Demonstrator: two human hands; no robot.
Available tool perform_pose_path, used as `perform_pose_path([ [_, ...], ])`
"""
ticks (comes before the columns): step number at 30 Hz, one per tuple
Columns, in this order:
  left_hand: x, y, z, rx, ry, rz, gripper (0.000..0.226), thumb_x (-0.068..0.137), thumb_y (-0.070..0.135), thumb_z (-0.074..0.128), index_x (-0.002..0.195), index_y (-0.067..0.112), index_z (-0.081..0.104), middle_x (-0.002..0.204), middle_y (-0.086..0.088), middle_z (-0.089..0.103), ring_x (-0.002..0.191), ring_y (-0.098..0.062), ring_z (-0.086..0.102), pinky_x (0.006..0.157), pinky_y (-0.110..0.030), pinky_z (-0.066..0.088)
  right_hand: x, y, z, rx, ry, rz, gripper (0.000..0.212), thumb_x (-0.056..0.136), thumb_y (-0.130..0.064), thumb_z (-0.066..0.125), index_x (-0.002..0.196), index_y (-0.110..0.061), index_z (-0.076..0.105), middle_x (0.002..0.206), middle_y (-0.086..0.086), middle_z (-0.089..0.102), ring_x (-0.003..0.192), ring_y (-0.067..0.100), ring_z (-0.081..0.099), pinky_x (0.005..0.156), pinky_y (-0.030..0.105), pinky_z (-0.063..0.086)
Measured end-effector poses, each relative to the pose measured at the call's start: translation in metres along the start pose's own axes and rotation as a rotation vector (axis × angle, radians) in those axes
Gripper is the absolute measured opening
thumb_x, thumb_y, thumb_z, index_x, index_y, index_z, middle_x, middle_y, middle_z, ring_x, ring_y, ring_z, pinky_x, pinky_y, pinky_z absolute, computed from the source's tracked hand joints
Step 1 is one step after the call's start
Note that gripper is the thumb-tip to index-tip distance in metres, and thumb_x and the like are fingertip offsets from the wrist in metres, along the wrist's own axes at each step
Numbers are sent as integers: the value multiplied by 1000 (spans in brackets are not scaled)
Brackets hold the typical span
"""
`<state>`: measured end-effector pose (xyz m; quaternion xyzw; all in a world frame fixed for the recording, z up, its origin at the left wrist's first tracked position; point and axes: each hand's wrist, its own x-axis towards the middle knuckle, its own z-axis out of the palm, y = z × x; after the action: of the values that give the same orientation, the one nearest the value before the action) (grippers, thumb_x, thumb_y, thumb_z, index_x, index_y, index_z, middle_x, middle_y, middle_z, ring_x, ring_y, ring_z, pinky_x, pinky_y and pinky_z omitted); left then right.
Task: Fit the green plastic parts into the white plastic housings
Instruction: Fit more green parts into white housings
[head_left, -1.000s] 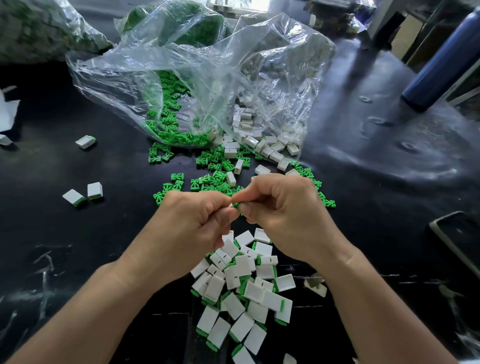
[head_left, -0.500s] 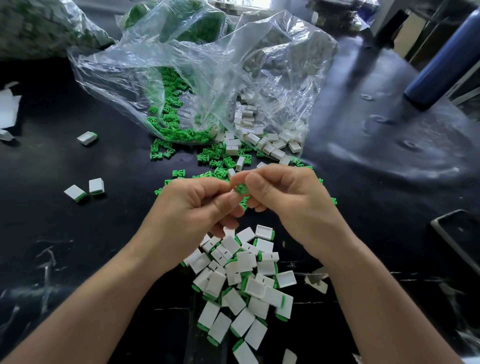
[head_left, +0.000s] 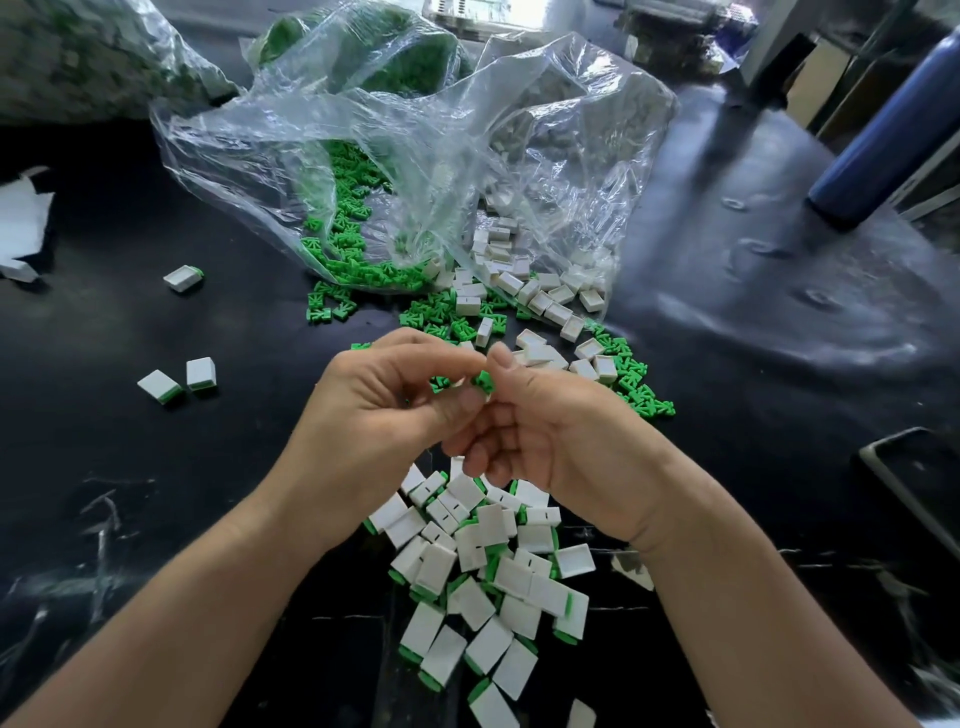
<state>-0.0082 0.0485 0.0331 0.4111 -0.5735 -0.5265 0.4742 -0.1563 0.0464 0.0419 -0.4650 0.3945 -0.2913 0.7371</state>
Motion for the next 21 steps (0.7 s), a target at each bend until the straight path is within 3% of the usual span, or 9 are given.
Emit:
perform_pose_path([
  [4,0,1,2,41,-14,20,14,66,18,75,80,19,76,88,-8,61,72,-45,54,67,-47,52,0,0,1,-53,16,22,68,72,-56,36,98,3,57,66,4,57,56,11,49,54,21,37],
  [8,-2,2,5,22,-52,22,19,65,13,63,82,11,72,83,-14,55,62,-18,61,58,-23,52,2,3,1,-125,35,27,79,73,-59,32,98,13,56,60,3,52,54,13,43,52,25,32],
  [10,-1,3,5,9,-70,10,20,66,10,62,83,5,70,84,-24,52,60,-25,62,59,-24,54,2,4,1,-118,43,32,86,73,-58,34,106,20,50,57,1,49,52,12,41,50,22,32],
  [13,-2,5,6,-33,-77,-2,23,67,8,61,87,1,69,83,-35,47,59,-41,57,62,-34,54,1,3,0,-14,15,47,79,72,-56,38,108,12,53,56,-2,45,50,9,37,48,18,30],
  [16,-2,3,5,-20,-61,-8,17,67,10,69,82,2,71,80,-31,51,61,-36,58,62,-31,52,0,2,2,26,7,45,69,71,-55,40,108,2,55,54,-4,42,49,8,34,46,17,28],
  [18,-2,1,3,-2,-38,-18,9,68,10,75,77,9,75,75,-16,58,60,-23,59,58,-25,49,1,4,3,11,18,42,71,71,-55,42,107,4,56,52,-6,42,48,7,33,46,17,26],
  [21,-3,2,2,22,-21,-28,14,68,15,64,76,17,76,68,-2,63,62,-16,57,53,-28,44,2,6,3,-35,41,28,63,71,-58,42,96,-2,60,52,-8,43,48,6,34,48,19,26],
])
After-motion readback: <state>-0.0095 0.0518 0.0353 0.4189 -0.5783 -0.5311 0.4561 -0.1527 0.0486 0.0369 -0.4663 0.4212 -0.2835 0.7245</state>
